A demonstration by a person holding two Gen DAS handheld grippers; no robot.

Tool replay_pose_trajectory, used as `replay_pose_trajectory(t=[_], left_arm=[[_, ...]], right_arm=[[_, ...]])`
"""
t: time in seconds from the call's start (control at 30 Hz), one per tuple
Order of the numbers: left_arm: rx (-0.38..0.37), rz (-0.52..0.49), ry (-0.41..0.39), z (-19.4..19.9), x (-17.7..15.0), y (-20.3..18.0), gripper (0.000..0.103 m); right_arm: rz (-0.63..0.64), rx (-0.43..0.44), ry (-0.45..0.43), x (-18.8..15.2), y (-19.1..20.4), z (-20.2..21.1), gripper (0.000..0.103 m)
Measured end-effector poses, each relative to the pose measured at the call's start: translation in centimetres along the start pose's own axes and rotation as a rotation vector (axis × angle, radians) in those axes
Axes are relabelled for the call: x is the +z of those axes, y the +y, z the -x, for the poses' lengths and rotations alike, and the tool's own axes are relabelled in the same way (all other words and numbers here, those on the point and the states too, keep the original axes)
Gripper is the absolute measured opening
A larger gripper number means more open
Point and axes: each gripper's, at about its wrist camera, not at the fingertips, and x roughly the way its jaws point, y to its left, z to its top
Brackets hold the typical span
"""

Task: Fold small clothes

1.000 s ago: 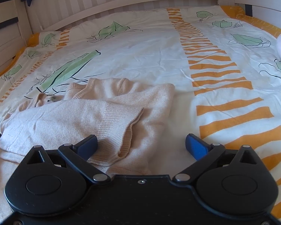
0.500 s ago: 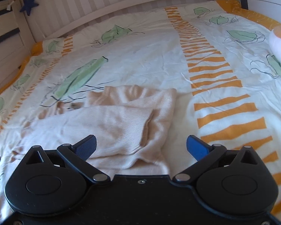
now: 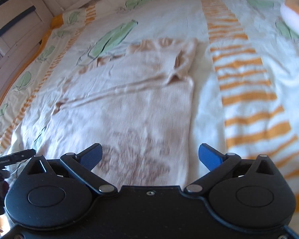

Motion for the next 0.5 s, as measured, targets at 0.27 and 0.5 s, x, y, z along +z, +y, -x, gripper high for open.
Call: replay_pose_trajectory(t=[0.27, 0.5], left_arm=[[0.007, -0.042, 0.068, 0.9, -2.7, -0.6, 0.076], [0.019, -0.078, 0.079, 1.2, -3.5, -1.1, 0.076]], right_arm=[[0.007, 0.008, 0.120, -3.0, 1.0, 0.3, 0.103], [-0.040, 0.075, 0.196, -4.2, 1.8, -1.0, 0.103]])
